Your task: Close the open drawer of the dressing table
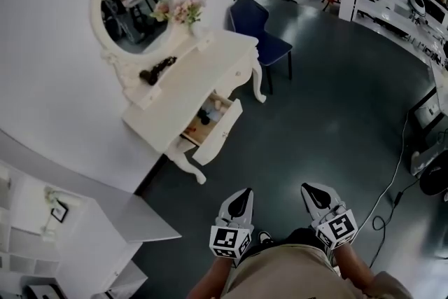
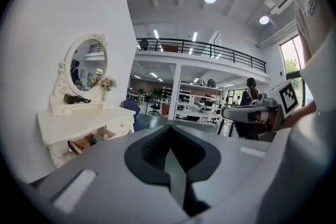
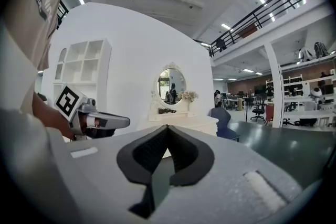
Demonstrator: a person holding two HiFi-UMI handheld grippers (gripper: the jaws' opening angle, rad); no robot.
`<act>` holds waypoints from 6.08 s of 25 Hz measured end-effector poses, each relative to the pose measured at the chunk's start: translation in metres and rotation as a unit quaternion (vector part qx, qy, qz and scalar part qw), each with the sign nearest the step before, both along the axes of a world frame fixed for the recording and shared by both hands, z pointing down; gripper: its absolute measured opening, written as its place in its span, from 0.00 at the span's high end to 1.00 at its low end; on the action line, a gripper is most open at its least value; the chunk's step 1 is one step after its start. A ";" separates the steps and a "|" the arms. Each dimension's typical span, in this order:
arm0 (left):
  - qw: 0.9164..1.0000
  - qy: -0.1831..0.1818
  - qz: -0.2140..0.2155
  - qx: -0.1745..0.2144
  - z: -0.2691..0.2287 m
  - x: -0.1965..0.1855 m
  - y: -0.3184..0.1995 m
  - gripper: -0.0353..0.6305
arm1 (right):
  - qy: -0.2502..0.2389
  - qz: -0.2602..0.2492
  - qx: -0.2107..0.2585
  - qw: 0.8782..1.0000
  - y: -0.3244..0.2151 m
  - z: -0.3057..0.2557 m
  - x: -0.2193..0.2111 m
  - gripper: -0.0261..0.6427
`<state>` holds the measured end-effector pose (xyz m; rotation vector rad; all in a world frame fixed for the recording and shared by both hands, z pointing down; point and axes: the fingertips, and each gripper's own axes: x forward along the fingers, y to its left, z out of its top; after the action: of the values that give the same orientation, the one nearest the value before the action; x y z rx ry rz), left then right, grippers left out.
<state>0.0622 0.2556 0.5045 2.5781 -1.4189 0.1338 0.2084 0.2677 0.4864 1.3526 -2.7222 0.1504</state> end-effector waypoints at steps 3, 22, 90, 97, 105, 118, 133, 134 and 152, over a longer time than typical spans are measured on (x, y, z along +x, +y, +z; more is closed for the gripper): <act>1.000 0.009 -0.001 -0.006 0.002 -0.010 -0.006 0.92 | -0.003 0.002 -0.002 1.000 -0.011 -0.007 -0.010 0.96; 0.998 -0.002 -0.065 -0.024 0.008 -0.015 -0.101 0.92 | 0.019 -0.073 -0.007 0.997 -0.116 0.013 -0.020 0.96; 0.940 0.017 -0.333 -0.068 0.015 -0.203 -0.327 0.92 | 0.087 -0.355 0.013 0.931 -0.427 0.005 -0.227 0.96; 0.921 -0.002 -0.380 -0.085 0.003 -0.220 -0.347 0.92 | 0.053 -0.398 -0.027 0.916 -0.472 0.010 -0.259 0.96; 0.900 0.015 -0.423 -0.101 0.008 -0.226 -0.380 0.92 | 0.060 -0.453 -0.041 0.889 -0.499 0.030 -0.265 0.96; 0.886 0.015 -0.436 -0.159 0.057 -0.224 -0.357 0.92 | 0.069 -0.436 -0.070 0.894 -0.505 0.042 -0.265 0.96; 0.860 0.061 -0.392 -0.321 0.207 -0.196 -0.301 0.92 | 0.112 -0.426 -0.074 0.895 -0.476 0.052 -0.260 0.96; 0.857 0.061 -0.388 -0.333 0.217 -0.194 -0.297 0.92 | 0.111 -0.424 -0.078 0.895 -0.476 0.054 -0.260 0.96; 0.810 0.131 -0.369 -0.436 0.299 -0.183 -0.260 0.92 | 0.122 -0.432 -0.068 0.891 -0.455 0.042 -0.272 0.96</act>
<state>-0.1204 -0.0040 0.8038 1.1693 -1.6111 0.2275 -0.0636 -0.1872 0.5284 0.0357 -2.7287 0.0808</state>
